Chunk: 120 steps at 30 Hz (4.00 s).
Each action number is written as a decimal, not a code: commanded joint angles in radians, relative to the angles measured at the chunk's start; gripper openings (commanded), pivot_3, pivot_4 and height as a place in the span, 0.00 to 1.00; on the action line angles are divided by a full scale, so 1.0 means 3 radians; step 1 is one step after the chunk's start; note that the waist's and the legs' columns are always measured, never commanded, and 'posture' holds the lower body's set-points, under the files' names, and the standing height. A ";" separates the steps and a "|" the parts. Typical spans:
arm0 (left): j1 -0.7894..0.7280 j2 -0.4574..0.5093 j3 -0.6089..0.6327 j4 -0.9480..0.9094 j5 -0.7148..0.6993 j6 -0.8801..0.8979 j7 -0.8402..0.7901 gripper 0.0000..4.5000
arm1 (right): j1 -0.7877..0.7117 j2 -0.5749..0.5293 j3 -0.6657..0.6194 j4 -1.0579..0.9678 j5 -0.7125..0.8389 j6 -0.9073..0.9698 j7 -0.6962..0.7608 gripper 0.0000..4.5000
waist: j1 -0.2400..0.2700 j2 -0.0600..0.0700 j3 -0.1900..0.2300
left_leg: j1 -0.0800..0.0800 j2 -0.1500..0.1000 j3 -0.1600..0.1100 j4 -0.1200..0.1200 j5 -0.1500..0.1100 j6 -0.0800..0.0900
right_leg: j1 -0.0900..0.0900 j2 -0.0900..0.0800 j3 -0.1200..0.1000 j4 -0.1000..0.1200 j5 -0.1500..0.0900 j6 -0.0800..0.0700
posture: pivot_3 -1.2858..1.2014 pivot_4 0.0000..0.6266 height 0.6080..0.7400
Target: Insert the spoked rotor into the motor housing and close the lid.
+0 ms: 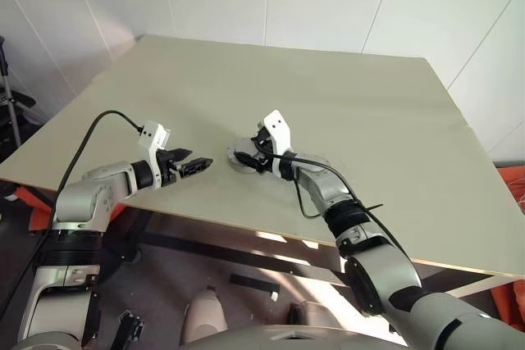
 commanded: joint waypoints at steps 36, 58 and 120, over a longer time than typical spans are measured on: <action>-0.0064 0.0041 0.0097 -0.0074 -0.0051 -0.0022 0.0042 0.99 | -0.0049 0.0074 0.0070 0.0792 -0.0355 -0.0834 -0.0386 0.70 | -0.0007 0.0000 0.0000 | 0.0031 -0.0002 -0.0001 -0.0004 -0.0003 0.0004 | 0.0027 -0.0001 0.0002 0.0000 -0.0012 0.0018 | 0.52 0.00 1.00; -0.0369 -0.0551 0.0273 0.0134 -0.0159 -0.0039 0.0633 0.99 | -0.0063 -0.0015 0.0095 0.0698 -0.0381 -0.0630 -0.0303 0.70 | -0.0008 0.0001 0.0000 | 0.0031 -0.0007 -0.0001 -0.0017 -0.0004 0.0006 | 0.0021 -0.0001 0.0006 -0.0004 -0.0013 0.0020 | 0.52 0.00 1.00; -0.1598 -0.0836 0.0438 0.2119 -0.0211 0.0908 0.0581 0.01 | 0.0001 -0.0089 0.0062 0.0005 -0.0332 -0.0384 -0.0344 0.70 | 0.0010 0.0005 0.0013 | 0.0010 -0.0016 -0.0001 -0.0058 -0.0003 0.0005 | 0.0009 -0.0004 0.0002 -0.0049 0.0002 -0.0002 | 0.52 0.00 1.00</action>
